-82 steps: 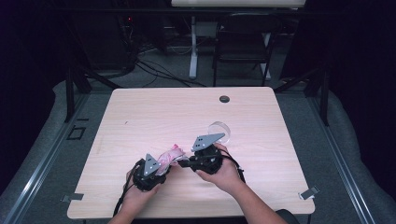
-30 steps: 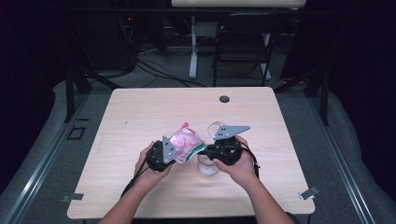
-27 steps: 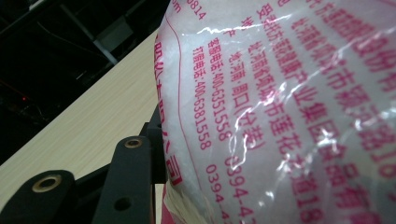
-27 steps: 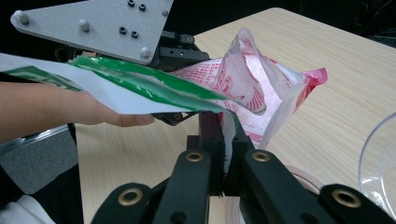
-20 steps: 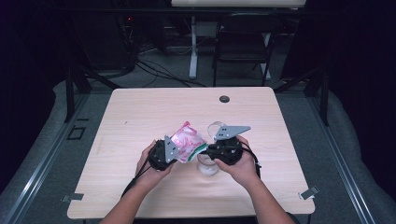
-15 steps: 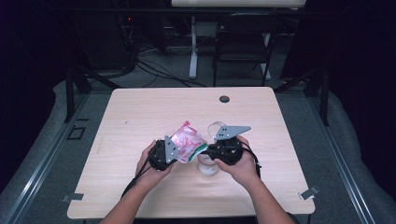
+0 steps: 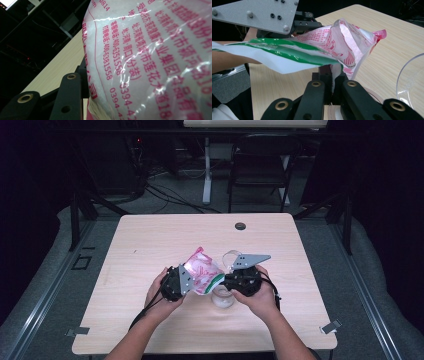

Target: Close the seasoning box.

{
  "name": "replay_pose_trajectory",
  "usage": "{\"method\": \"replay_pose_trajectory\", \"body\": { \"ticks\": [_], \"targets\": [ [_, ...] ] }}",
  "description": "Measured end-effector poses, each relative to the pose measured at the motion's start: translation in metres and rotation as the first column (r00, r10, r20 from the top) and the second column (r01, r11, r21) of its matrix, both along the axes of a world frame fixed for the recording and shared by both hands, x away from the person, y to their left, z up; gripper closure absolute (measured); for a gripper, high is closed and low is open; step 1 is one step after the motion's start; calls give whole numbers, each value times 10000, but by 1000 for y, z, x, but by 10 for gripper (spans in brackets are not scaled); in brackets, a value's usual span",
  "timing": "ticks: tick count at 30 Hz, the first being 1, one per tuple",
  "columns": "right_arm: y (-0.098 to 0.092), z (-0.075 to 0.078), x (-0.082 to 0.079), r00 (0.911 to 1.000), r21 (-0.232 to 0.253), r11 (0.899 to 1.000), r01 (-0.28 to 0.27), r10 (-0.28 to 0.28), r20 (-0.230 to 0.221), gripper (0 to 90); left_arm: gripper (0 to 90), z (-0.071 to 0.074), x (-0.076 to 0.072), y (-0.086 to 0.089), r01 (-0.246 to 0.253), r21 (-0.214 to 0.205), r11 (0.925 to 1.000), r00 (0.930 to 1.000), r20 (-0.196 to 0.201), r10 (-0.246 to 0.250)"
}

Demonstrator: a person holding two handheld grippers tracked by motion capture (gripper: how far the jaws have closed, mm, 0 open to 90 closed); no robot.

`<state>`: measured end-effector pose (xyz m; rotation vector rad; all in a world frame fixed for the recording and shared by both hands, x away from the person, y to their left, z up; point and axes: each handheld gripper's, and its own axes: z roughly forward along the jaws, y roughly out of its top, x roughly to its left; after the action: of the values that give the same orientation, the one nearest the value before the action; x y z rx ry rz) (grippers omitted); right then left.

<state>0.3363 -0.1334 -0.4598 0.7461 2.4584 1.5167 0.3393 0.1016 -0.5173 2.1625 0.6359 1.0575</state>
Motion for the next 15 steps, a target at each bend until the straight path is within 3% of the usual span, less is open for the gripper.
{"method": "replay_pose_trajectory", "body": {
  "ticks": [10, 15],
  "targets": [
    [0, 1, 0, 9999, 28, 9999, 110, -110, -100, 896, 579, 2, 0, 0, -104, 195, 9998, 9999, -17, 104],
    [-1, 1, 0, 9997, 18, 9998, 179, -179, -145, 847, 580, 3, 0, 0, -127, 262, 9996, 9999, 60, 125]
  ]
}}
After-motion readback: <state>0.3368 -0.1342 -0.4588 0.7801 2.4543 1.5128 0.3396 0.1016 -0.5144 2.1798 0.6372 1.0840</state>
